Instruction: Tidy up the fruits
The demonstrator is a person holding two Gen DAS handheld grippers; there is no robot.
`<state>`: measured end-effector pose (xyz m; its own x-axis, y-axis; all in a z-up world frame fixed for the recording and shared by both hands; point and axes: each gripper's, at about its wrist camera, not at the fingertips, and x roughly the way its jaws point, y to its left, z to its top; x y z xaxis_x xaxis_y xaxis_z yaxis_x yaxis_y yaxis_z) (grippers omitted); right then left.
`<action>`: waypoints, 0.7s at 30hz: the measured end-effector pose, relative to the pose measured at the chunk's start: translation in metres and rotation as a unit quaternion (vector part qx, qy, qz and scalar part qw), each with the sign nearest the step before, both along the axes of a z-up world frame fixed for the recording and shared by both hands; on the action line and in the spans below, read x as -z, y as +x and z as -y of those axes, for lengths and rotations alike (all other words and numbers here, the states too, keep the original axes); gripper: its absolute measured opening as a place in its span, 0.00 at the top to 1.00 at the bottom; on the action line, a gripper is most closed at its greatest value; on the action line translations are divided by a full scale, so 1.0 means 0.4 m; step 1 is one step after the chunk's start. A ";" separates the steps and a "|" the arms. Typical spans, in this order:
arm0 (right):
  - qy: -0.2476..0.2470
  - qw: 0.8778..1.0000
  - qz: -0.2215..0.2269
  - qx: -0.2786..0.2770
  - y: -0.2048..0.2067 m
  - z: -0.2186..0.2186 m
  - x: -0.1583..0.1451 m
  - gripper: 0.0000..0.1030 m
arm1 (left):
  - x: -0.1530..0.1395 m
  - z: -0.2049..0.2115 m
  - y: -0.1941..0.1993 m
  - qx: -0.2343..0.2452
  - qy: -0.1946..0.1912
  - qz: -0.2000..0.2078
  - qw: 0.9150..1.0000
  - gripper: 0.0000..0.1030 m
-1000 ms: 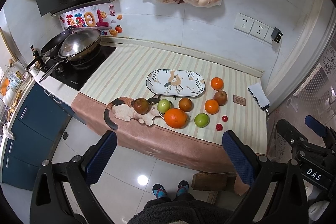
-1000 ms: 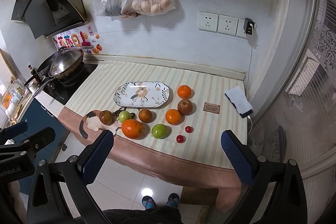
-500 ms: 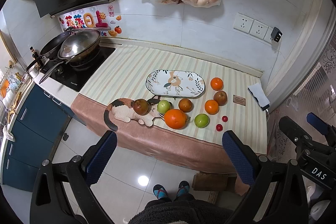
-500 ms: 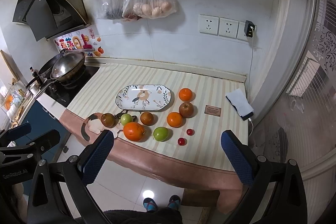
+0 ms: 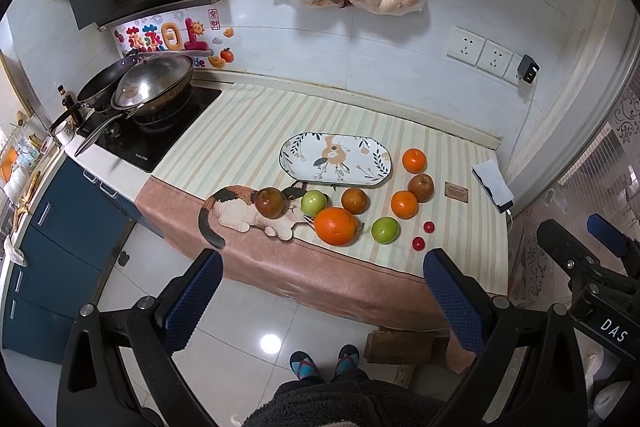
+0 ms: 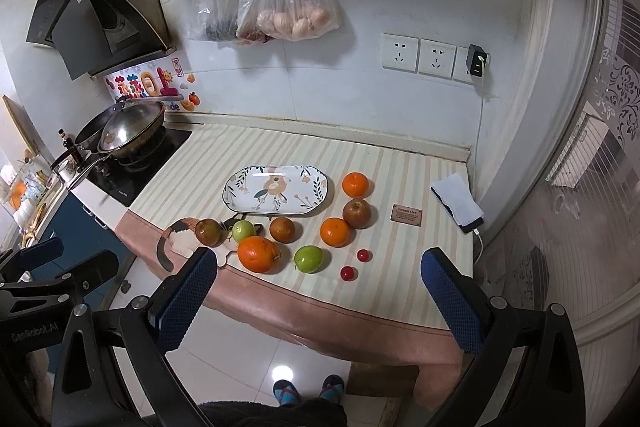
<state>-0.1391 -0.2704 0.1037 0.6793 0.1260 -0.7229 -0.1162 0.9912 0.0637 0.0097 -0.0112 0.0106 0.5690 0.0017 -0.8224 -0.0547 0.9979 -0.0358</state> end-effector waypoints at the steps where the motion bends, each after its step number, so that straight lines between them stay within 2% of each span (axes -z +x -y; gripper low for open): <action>1: 0.000 1.000 0.001 0.000 0.001 -0.001 -0.002 0.00 | 0.000 0.001 0.001 0.000 0.000 0.000 1.000 0.00; 21: 0.009 1.000 0.005 0.002 -0.017 -0.017 -0.025 0.00 | 0.000 -0.001 0.000 0.000 -0.001 0.001 1.000 0.00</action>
<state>-0.1457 -0.2637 0.1137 0.6877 0.1353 -0.7133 -0.1123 0.9905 0.0797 0.0098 -0.0109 0.0106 0.5704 0.0003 -0.8214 -0.0555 0.9977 -0.0382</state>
